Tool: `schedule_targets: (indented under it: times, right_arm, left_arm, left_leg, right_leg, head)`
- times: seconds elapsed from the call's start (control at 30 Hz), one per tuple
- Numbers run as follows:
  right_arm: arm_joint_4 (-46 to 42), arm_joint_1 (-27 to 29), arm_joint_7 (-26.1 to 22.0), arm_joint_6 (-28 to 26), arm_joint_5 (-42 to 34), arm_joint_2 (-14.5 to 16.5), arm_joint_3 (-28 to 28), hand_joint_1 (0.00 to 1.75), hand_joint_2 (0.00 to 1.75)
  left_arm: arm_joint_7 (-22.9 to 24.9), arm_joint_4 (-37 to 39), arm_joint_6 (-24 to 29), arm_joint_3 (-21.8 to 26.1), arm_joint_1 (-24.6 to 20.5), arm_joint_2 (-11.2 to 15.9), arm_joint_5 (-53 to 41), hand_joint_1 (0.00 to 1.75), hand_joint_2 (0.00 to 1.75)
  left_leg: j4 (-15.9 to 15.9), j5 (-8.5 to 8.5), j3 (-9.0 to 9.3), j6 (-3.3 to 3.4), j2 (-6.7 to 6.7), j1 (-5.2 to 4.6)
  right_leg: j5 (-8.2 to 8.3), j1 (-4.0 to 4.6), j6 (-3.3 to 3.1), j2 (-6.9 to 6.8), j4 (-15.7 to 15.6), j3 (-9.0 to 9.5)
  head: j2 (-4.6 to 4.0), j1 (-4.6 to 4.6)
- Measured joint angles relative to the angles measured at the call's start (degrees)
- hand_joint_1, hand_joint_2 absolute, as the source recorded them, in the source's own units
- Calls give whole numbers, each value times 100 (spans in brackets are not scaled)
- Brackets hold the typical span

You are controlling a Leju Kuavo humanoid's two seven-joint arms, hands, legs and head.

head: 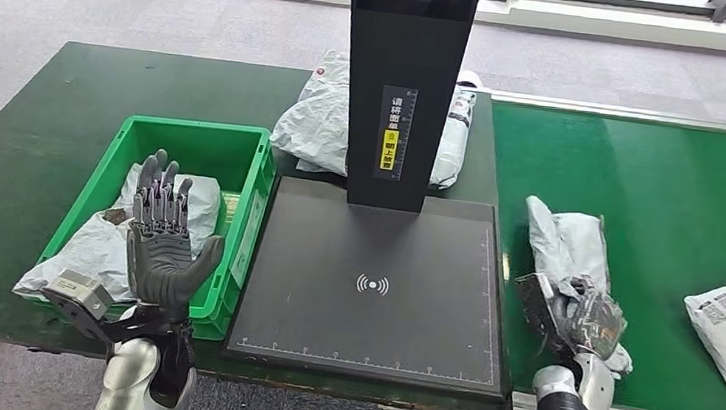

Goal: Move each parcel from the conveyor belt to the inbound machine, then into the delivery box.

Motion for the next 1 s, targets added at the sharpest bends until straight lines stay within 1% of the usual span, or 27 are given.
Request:
schedule_targets:
  times: [0.17,0.27,0.37,0.6,0.67,0.73,0.8,0.9,1.0]
  right_arm:
    - [-810,257,-561,-77,-362,500,533,175,175]
    - [-1404,485,-740,-50,-526,757,920,175,175]
    - [-1824,623,-768,-40,-569,934,1256,175,175]
    - [-2388,835,-775,48,-693,1111,1592,175,175]
    - [-2673,998,-670,114,-771,1157,1821,175,175]
    - [-3023,1194,-521,219,-870,1195,2169,175,175]
    - [-3352,1351,-417,483,-989,1217,2554,175,175]
    - [-3737,1469,-242,1250,-1125,1216,3137,175,175]
    - [-3833,1498,-66,1902,-1084,1208,3695,175,175]
  left_arm:
    - [0,-1,9,2,0,0,-79,0,175]
    - [0,-1,23,9,1,0,-93,0,175]
    - [0,-1,25,21,2,0,-97,0,175]
    - [0,-5,28,37,7,0,-96,0,175]
    - [0,-22,-31,45,11,0,-29,0,175]
    - [-1,-43,-104,66,17,0,42,0,175]
    - [-2,-51,-130,85,20,0,39,0,175]
    - [-2,-48,-146,97,20,0,-12,0,175]
    - [-2,-32,-148,101,15,0,-54,0,175]
  left_leg:
    - [-1,4,-6,-3,-10,3]
    - [0,3,-5,-4,-8,3]
    - [0,3,-5,-3,-6,2]
    - [0,3,-6,-4,-8,3]
    - [-1,4,-6,-4,-8,3]
    - [-1,3,-7,-4,-8,3]
    - [-1,3,-7,-4,-7,3]
    - [-1,3,-7,-5,-3,4]
    - [-1,3,-6,-5,3,4]
  right_leg:
    - [-1,3,-1,-13,0,2]
    - [-1,2,-1,-7,0,0]
    - [-1,2,-1,-6,0,-2]
    - [-1,2,-1,-9,0,-1]
    - [-1,2,-1,-9,0,0]
    - [-1,3,-2,-8,0,-1]
    - [-2,3,-2,-5,0,-5]
    - [-3,3,-4,-2,0,-8]
    - [-3,3,-5,1,0,-10]
  head:
    - [-1,0]
    - [-1,0]
    - [0,0]
    - [0,0]
    - [0,0]
    - [0,0]
    - [0,0]
    - [0,0]
    - [0,0]
